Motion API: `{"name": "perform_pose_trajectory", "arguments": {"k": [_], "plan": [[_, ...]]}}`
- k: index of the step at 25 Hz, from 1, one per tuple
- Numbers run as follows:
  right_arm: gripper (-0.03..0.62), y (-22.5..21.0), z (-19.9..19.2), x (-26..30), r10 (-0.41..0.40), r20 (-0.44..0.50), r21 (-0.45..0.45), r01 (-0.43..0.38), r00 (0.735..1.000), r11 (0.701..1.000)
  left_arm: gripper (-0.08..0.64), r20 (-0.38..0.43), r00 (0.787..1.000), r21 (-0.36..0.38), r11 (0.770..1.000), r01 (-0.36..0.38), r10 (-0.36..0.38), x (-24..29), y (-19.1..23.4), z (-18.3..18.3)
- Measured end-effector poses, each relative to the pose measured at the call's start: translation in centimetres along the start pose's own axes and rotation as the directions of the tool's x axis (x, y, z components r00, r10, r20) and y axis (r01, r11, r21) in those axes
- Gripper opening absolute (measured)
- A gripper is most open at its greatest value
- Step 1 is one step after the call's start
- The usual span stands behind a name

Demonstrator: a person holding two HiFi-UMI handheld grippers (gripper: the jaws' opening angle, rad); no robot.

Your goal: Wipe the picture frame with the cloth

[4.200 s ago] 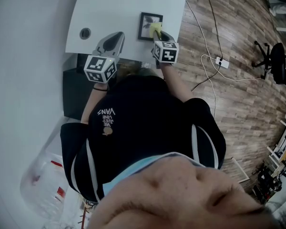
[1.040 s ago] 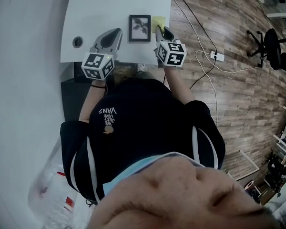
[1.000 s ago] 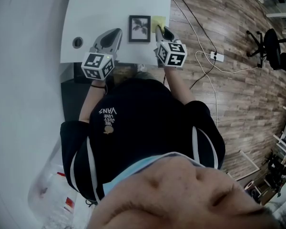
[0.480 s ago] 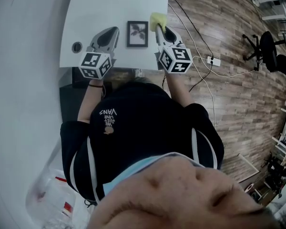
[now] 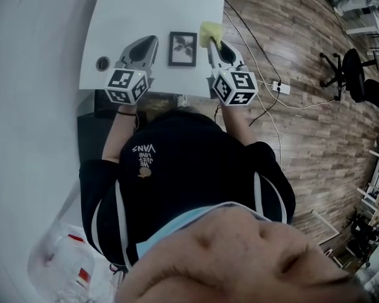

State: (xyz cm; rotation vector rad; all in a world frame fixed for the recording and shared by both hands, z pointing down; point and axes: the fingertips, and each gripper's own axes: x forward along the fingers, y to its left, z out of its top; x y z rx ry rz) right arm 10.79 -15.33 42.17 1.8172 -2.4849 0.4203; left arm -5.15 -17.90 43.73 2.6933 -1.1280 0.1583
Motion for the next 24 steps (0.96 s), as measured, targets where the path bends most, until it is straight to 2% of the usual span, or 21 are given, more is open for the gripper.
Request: {"name": "perform_pose_trajectory", "arguments": {"k": [24], "plan": [[0.046, 0.86, -0.66, -0.46, -0.006, -0.016, -0.008, 0.006, 1.000, 1.000, 0.018, -0.017, 1.000, -0.001, 1.000, 0.022, -0.022, -0.65, -0.56, -0.59]]}}
